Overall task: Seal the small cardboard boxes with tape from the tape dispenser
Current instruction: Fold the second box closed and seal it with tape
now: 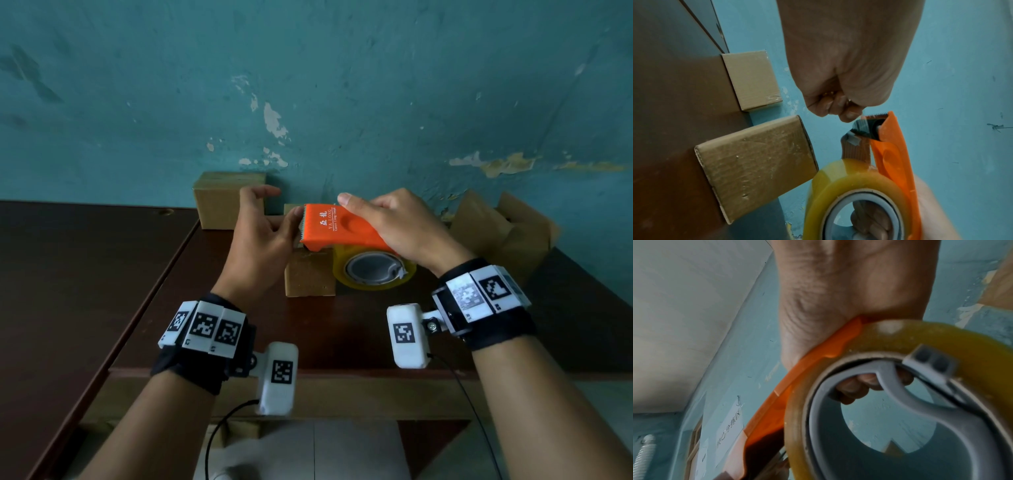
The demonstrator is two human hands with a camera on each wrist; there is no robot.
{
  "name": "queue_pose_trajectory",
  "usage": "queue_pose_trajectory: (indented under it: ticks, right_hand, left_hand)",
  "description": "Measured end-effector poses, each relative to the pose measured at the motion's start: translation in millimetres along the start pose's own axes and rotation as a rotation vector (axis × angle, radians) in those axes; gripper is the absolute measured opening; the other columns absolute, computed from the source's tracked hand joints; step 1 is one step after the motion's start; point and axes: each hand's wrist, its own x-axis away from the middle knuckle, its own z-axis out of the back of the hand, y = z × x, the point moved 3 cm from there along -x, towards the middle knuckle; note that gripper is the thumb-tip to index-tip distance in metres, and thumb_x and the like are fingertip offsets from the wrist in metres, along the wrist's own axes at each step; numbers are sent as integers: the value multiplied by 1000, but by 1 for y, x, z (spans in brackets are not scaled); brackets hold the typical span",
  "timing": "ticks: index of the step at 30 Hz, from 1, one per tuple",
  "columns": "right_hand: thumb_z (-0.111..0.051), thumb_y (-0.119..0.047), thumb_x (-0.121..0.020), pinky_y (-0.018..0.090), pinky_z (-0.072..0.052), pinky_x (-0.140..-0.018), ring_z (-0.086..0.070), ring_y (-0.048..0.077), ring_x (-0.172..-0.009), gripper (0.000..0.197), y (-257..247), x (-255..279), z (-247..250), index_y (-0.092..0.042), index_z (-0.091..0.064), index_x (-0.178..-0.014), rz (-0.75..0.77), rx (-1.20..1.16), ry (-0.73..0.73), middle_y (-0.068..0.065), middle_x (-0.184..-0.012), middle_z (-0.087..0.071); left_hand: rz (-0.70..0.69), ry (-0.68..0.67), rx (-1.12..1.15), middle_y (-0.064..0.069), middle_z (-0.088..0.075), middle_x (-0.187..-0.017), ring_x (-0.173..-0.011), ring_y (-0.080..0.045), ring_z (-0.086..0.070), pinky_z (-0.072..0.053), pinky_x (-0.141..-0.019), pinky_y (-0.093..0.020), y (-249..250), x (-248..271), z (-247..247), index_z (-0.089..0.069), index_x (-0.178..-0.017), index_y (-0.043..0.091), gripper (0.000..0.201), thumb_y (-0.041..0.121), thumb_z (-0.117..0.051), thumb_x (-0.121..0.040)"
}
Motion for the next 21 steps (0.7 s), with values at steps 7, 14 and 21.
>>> queue_pose_trajectory:
  ticks: [7,14,21]
  right_hand:
    - [-61,-73,-94,37,-30,-59,-32,19,-45,73,7,1,5,-13,-42,-56,-11,-21,18,7,-53,-31]
    - [-62,-74,-93,36,-33,-61,-37,20,-46,72,26,0,11,-10,-52,-62,-49,-37,5,12,-58,-38]
    - [-65,-72,-92,37,-31,-61,-36,23,-49,73,34,2,17,-10,-47,-58,-47,-73,48,12,-56,-36]
  left_hand:
    - [7,17,-33,-17,-61,-64,-47,-7,-53,-39,-45,-15,-10,-3,6,-41,-126,13,33,14,-64,-102]
    - [30,26,-22,-32,-70,-83,-74,-47,-68,-52,-59,-37,-20,-8,19,-43,-131,14,39,20,-67,-101]
    - [8,65,-120,-8,-70,-66,-54,-28,-62,-47,-47,-35,-21,-8,24,-46,-128,12,37,21,-69,-100]
